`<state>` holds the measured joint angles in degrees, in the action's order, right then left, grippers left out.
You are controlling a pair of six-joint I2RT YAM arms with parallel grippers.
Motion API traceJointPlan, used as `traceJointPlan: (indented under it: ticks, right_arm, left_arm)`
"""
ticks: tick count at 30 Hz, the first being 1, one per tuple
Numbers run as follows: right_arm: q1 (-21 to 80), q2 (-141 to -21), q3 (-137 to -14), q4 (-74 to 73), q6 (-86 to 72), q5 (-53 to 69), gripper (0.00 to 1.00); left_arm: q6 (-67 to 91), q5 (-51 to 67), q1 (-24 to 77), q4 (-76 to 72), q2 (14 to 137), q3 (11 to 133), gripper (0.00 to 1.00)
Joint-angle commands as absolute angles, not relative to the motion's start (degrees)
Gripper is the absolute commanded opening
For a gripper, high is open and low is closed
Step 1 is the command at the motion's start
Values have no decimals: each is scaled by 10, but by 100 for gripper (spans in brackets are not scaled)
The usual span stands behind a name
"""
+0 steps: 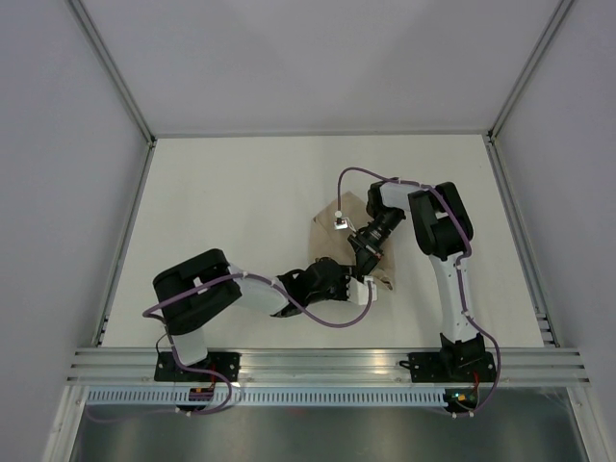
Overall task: Fold the napkin, place the utensils inside, and roll it up
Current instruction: Roll the napkin with the utensil
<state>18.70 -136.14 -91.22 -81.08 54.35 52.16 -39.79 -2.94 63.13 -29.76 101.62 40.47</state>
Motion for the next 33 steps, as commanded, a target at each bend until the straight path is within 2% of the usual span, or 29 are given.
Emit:
traceJointPlan:
  ticks: [1,5,8,14,18,20,22,28,29,33]
  right_arm:
    - [178,-1395,-925,-747,578,459,6]
    - [175,-1401,-930,-756,585,458,6]
    - [171,-1409,-937,-765,589,459,6]
    - [167,-1413,-945,-780,598,463,6]
    - [165,-1413,-946,-783,599,465,7]
    - [165,-1413,-947,-786,600,468,7]
    - [163,-1412,-949,-791,602,472,10]
    - [160,-1368,-941,-788,603,482,35]
    - [159,-1359,-939,-780,599,483,43]
    - [154,-1306,-920,-750,575,487,53]
  left_arm:
    - [-441,-25,635,-317,1039,427,52]
    - [-431,-18,636,-306,1053,424,49]
    - [-421,-17,637,-287,1066,422,42]
    - [-389,-3,638,-253,1083,428,25]
    - [-365,20,638,-216,1094,444,7]
    - [-355,39,638,-193,1099,453,3]
    - [-349,62,637,-165,1106,460,2]
    - [-325,140,626,-113,1115,486,2]
    - [-316,151,621,-99,1116,491,2]
    - [-302,197,604,-65,1123,507,2]
